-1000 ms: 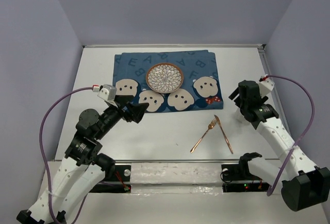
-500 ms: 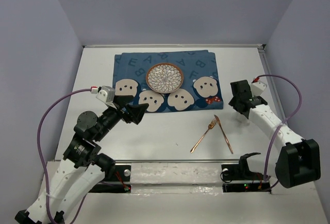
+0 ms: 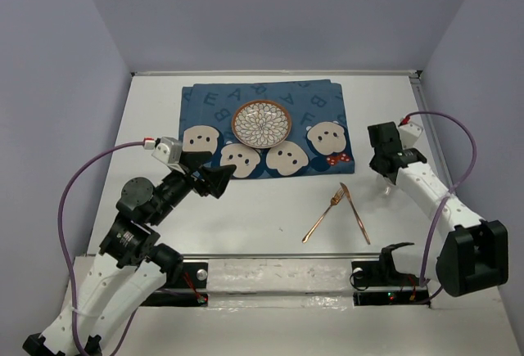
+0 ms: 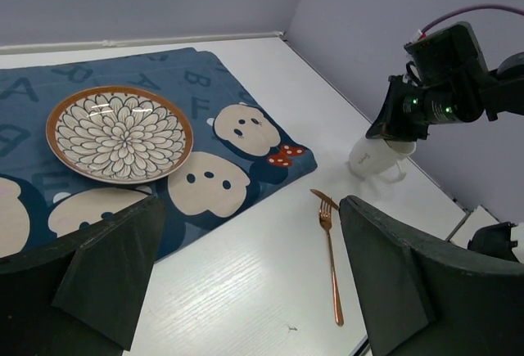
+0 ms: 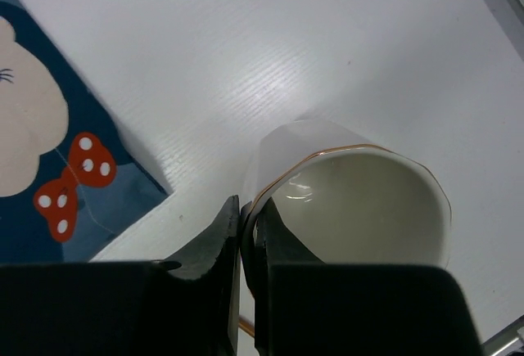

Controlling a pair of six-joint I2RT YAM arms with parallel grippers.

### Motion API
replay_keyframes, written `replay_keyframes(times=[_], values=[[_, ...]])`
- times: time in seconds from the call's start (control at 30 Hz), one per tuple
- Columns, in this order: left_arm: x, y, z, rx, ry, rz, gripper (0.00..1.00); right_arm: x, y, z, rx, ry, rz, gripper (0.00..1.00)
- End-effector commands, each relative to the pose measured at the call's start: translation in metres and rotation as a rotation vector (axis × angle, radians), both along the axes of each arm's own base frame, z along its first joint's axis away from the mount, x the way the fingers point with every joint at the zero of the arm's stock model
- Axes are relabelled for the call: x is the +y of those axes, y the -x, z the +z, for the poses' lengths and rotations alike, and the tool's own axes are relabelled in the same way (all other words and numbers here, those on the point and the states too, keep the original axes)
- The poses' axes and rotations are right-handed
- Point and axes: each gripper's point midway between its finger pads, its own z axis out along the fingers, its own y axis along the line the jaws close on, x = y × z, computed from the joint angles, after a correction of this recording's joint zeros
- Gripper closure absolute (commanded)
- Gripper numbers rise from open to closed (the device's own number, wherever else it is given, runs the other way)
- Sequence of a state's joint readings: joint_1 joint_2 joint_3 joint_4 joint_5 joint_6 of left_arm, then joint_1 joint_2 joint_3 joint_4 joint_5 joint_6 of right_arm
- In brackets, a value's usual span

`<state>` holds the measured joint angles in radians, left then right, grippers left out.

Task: Set the dinner table for one person

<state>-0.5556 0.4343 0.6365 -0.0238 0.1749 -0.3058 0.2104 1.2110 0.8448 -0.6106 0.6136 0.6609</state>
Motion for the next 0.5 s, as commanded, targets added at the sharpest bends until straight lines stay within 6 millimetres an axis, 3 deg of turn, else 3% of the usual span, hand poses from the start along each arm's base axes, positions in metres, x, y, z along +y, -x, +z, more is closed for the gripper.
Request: replay_keyframes(times=[0.0, 0.07, 0.1, 0.13, 0.17, 0.2, 0.23, 0.27, 0.3, 0.33, 0.37, 0.43, 0.47], values=[[0.002, 0.003, 0.027, -0.07, 0.022, -0.003, 0.01, 0.013, -0.048, 0.087, -0.205, 0.046, 0.098, 1.0], [0.002, 0.003, 0.026, -0.069, 0.023, 0.0, 0.01, 0.032, -0.069, 0.094, -0.214, 0.028, 0.175, 1.0], [0.002, 0.002, 0.025, -0.065, 0.023, 0.005, 0.01, 0.041, -0.088, 0.116, -0.273, 0.03, 0.227, 1.0], [0.003, 0.002, 0.025, -0.068, 0.023, 0.006, 0.01, 0.052, -0.098, 0.123, -0.288, 0.02, 0.268, 1.0], [0.003, 0.002, 0.025, -0.066, 0.022, 0.006, 0.01, 0.07, -0.113, 0.116, -0.262, 0.01, 0.332, 1.0], [0.003, 0.002, 0.025, -0.065, 0.023, 0.011, 0.01, 0.079, -0.124, 0.12, -0.26, 0.033, 0.388, 1.0], [0.004, 0.001, 0.025, -0.066, 0.022, 0.014, 0.01, 0.092, -0.149, 0.129, -0.281, 0.027, 0.425, 1.0], [0.004, 0.001, 0.024, -0.065, 0.022, 0.014, 0.01, 0.098, -0.155, 0.149, -0.325, 0.02, 0.458, 1.0], [0.004, 0.001, 0.024, -0.064, 0.022, 0.016, 0.01, 0.108, -0.173, 0.132, -0.273, 0.033, 0.513, 1.0], [0.004, 0.0, 0.023, -0.062, 0.02, 0.019, 0.01, 0.121, -0.19, 0.153, -0.323, 0.016, 0.559, 1.0], [0.004, 0.0, 0.024, -0.062, 0.022, 0.017, 0.01, 0.127, -0.208, 0.135, -0.28, 0.032, 0.588, 1.0], [0.004, 0.0, 0.023, -0.062, 0.02, 0.019, 0.01, 0.142, -0.227, 0.134, -0.275, 0.041, 0.641, 1.0], [0.004, 0.0, 0.023, -0.061, 0.019, 0.017, 0.01, 0.15, -0.242, 0.155, -0.32, 0.042, 0.66, 1.0]])
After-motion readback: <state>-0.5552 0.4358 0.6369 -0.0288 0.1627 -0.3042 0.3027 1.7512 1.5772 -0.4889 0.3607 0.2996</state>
